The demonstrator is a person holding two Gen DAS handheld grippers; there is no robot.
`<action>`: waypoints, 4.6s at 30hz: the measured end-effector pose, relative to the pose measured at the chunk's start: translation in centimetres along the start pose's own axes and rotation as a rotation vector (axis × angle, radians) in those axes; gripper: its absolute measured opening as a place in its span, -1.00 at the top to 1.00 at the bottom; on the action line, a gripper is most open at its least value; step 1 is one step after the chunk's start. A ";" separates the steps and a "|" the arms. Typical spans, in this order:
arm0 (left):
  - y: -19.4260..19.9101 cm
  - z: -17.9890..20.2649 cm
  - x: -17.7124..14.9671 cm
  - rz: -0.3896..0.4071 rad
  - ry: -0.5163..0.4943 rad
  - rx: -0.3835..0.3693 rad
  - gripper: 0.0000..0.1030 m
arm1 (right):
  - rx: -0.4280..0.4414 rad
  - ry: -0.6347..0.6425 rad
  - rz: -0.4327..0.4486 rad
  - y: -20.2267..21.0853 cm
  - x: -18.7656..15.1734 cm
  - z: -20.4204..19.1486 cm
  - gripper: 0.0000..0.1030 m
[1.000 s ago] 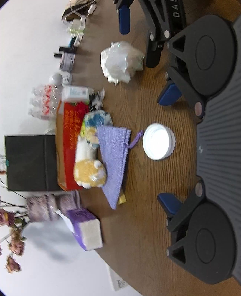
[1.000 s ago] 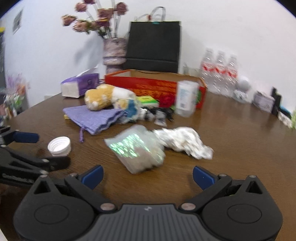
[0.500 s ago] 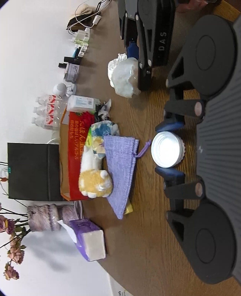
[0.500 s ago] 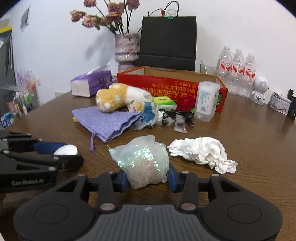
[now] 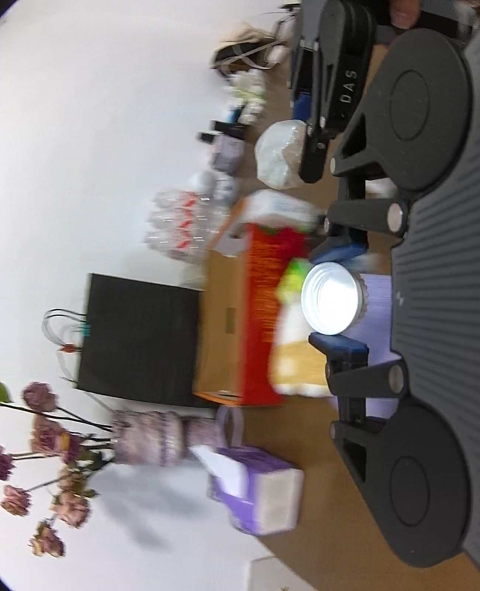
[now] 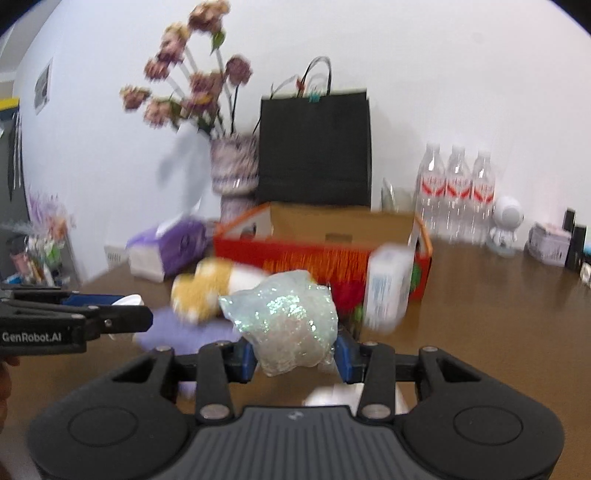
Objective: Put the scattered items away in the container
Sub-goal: 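Carry cap and plastic bag into the cardboard box and open both tools, then grasp the white tissue with the right tool while the left grasps the purple pouch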
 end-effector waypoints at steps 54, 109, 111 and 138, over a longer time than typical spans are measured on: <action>-23.2 -3.6 3.3 -0.043 -0.010 0.240 -1.00 | -0.160 -0.068 -0.219 -24.9 3.5 9.1 -1.00; -5.8 -2.0 -8.0 -0.229 -0.182 -0.009 0.96 | -0.131 -0.016 -0.227 -4.0 -7.0 4.8 0.12; -5.5 -1.7 -8.0 -0.218 -0.197 -0.008 0.96 | -0.128 -0.041 -0.222 -3.9 -6.7 5.2 0.33; -5.2 -0.8 -7.6 -0.184 -0.136 0.023 0.79 | -0.051 -0.031 -0.165 -1.8 -5.7 3.6 0.36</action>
Point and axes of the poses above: each gripper's, at about its wrist camera, not at the fingertips, and y roughly against the way its jaws point, z to its right, x to its top, the point moved 3 cm from there along -y, roughly the way its jaws point, and after that the axes turned 14 degrees about z, right-handed, at the moved point
